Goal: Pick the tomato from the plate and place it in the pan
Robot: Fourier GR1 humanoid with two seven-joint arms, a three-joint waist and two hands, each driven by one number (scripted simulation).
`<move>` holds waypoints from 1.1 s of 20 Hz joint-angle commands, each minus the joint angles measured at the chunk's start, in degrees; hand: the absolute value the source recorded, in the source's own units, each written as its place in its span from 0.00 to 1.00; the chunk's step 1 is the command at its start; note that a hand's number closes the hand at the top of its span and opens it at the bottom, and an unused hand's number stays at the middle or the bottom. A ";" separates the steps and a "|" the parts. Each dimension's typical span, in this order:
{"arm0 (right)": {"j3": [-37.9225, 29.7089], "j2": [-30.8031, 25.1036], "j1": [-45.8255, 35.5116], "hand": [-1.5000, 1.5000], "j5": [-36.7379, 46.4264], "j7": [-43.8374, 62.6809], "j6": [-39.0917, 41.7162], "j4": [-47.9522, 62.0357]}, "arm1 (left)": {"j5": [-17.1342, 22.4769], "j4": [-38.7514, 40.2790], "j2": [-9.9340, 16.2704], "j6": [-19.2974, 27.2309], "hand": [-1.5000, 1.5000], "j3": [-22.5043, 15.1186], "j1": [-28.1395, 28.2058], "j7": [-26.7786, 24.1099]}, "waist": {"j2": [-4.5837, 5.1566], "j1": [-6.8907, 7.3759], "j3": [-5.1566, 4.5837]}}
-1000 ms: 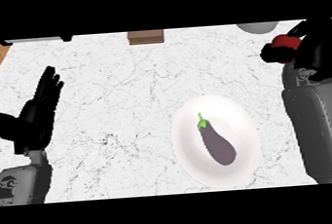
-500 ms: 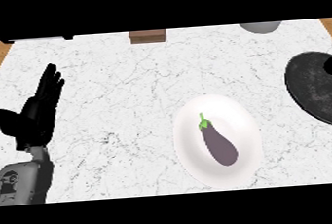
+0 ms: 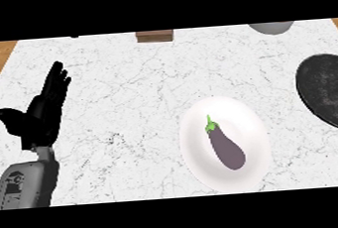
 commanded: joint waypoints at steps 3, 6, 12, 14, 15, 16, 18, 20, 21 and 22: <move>-7.31 -1.47 -1.48 0.00 -10.94 -8.06 9.18 8.88 | -0.10 -0.49 -1.28 0.39 0.50 -0.67 1.26 -0.67 | 0.05 0.11 0.13; -10.15 -0.24 -1.97 0.00 -15.02 -12.91 12.65 11.55 | 0.04 -0.04 -0.93 -0.47 0.50 -0.79 2.03 -1.02 | 0.26 0.58 0.15; -12.99 -2.21 -0.70 0.00 -18.13 -23.50 11.50 15.10 | -0.66 0.17 -0.37 0.88 0.50 -0.33 -2.15 2.29 | 0.07 0.10 0.06; -15.67 1.59 1.79 0.00 -21.57 -30.34 6.80 11.80 | -0.20 -1.94 0.53 0.08 0.50 -0.08 -0.98 2.92 | -0.30 -0.41 0.05; -16.06 -1.60 -1.61 0.00 -21.78 -28.90 8.26 12.16 | 1.91 -0.71 1.35 -1.92 0.50 1.17 -1.21 2.78 | -0.02 0.22 0.06; -18.13 1.35 0.70 0.00 -24.61 -32.38 6.10 10.11 | -0.82 -1.51 -0.52 0.35 0.50 -0.53 2.48 -0.21 | -0.45 -0.67 -0.03; -20.61 4.16 0.56 0.00 -27.97 -35.35 3.37 8.15 | -0.81 0.90 -0.29 0.51 0.50 0.17 0.65 -0.44 | -0.51 -1.37 -0.09; -22.16 3.82 1.60 0.00 -31.59 -38.20 7.87 5.69 | -0.02 -3.22 0.19 0.11 0.50 0.20 2.95 2.69 | -0.97 -1.56 -0.15; -21.77 4.85 4.27 0.00 -32.83 -38.38 10.22 3.86 | 0.96 -1.20 1.08 -0.89 0.50 2.11 4.08 -1.13 | -1.04 -2.18 -0.26; -21.70 6.98 5.17 0.00 -33.99 -38.38 11.25 1.70 | -2.15 1.31 -0.60 2.01 0.50 0.06 0.61 0.52 | -1.15 -2.98 -0.30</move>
